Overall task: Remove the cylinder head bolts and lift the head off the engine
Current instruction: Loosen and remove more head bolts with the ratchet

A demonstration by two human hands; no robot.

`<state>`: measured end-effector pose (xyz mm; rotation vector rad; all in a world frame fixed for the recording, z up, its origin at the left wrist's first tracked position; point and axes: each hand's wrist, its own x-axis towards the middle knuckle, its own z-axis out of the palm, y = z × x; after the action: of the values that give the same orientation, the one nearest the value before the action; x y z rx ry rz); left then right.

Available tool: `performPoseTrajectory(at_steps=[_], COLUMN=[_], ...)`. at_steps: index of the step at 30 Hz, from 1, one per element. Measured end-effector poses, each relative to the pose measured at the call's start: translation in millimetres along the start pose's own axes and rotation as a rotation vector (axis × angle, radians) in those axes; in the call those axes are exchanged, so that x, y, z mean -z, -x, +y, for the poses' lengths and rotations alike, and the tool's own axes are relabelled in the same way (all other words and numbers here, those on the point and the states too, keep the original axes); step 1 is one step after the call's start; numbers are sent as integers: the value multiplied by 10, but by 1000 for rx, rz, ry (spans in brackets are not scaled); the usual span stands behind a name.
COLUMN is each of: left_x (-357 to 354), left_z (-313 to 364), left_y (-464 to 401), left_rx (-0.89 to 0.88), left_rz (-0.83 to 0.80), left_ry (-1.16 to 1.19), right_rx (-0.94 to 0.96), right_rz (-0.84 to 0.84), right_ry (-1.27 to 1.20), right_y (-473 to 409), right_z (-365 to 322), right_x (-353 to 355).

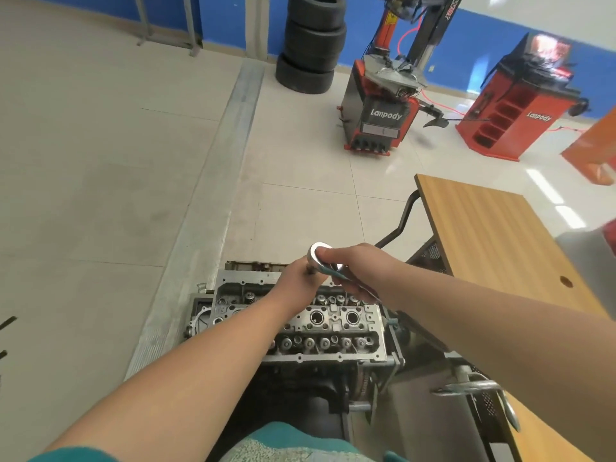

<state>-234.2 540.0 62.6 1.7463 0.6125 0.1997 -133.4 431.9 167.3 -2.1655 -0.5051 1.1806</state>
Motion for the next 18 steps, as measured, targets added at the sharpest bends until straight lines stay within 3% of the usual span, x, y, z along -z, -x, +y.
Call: performPoseTrajectory(at_steps=[8, 14, 18], left_x=[25, 259, 401], left_z=[-73, -51, -104], left_y=[-15, -83, -148], left_rx=[10, -39, -25], left_rz=[-41, -262, -288], left_ry=[-23, -75, -44], right_rx=[-88, -124, 8], right_rz=[44, 34, -151], right_ry=[-221, -75, 44], right_y=[91, 166, 292], right_z=[67, 2, 93], right_x=[-320, -282, -93])
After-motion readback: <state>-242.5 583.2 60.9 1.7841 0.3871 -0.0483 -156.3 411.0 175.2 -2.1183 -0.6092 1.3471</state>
